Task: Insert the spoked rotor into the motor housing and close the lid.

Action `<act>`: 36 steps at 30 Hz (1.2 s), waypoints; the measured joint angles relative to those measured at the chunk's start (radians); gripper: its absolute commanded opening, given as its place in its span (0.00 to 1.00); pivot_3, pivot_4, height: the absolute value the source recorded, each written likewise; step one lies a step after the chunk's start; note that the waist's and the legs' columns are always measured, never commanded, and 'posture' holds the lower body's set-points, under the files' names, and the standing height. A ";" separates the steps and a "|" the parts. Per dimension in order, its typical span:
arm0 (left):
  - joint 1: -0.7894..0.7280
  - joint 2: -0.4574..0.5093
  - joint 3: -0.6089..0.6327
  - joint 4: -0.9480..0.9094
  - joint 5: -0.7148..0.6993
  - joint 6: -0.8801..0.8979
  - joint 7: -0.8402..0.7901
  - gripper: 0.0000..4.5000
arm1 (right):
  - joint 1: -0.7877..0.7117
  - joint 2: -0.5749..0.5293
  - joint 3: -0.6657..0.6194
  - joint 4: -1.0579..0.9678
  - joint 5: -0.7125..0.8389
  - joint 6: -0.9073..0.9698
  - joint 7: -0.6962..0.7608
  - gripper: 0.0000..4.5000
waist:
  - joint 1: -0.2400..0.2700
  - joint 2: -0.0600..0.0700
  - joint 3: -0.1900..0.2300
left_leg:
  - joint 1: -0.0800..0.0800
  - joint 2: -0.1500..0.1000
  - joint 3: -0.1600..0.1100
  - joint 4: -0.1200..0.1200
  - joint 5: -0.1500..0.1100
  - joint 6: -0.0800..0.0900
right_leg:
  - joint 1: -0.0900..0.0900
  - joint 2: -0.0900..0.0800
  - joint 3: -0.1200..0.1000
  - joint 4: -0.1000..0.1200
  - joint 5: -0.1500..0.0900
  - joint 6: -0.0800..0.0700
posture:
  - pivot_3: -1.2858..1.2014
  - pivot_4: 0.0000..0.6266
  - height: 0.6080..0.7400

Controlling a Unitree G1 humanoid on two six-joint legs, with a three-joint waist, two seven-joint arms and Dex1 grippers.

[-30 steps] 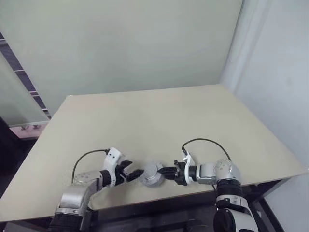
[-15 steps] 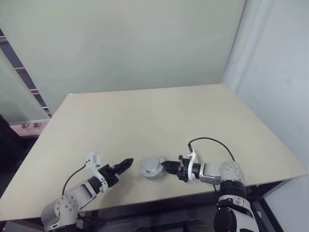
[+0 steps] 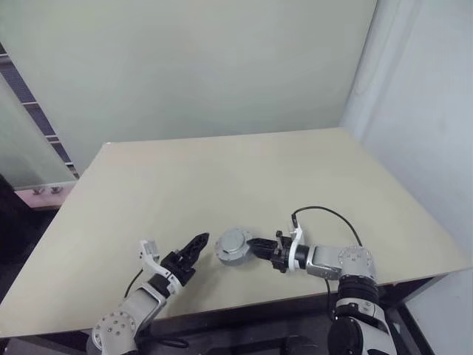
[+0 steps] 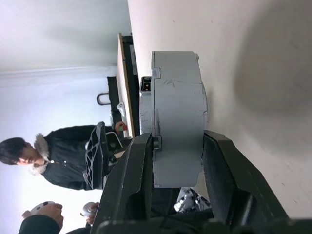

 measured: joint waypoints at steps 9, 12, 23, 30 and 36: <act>0.004 -0.058 -0.051 0.009 -0.046 -0.020 0.027 1.00 | -0.001 0.000 0.028 -0.009 0.082 -0.015 -0.058 0.27 | 0.000 0.000 0.000 | 0.000 0.000 0.000 0.000 0.000 0.000 | 0.000 0.000 0.000 0.000 0.000 0.000 | 0.52 0.00 1.00; -0.001 -0.071 -0.067 0.032 -0.054 -0.025 0.033 1.00 | -0.001 0.000 0.045 -0.010 0.102 -0.016 -0.072 0.27 | 0.000 0.000 0.000 | 0.000 0.000 0.000 0.000 0.000 0.000 | 0.000 0.000 0.000 0.000 0.000 0.000 | 0.52 0.00 1.00; -0.033 -0.072 -0.080 0.146 -0.063 -0.071 -0.011 0.71 | -0.001 0.000 0.083 -0.010 0.155 -0.033 -0.122 0.27 | 0.000 0.000 0.000 | 0.000 0.000 0.000 0.001 0.000 0.000 | 0.000 0.000 0.000 0.000 0.000 0.000 | 0.52 0.00 1.00; -0.039 -0.053 -0.072 0.187 -0.109 -0.087 -0.063 0.52 | 0.000 0.000 0.117 -0.019 0.184 -0.056 -0.118 0.27 | -0.001 0.000 0.000 | 0.000 0.000 0.000 0.001 0.000 0.000 | 0.000 0.000 0.000 0.000 0.000 0.000 | 0.52 0.00 1.00; -0.063 -0.038 -0.066 0.188 -0.126 -0.101 -0.074 0.51 | 0.009 0.000 0.188 -0.053 0.184 -0.133 -0.071 0.35 | 0.001 0.000 0.000 | 0.000 0.000 0.000 0.001 0.000 0.000 | 0.001 0.000 0.000 0.000 0.000 0.000 | 0.52 0.00 1.00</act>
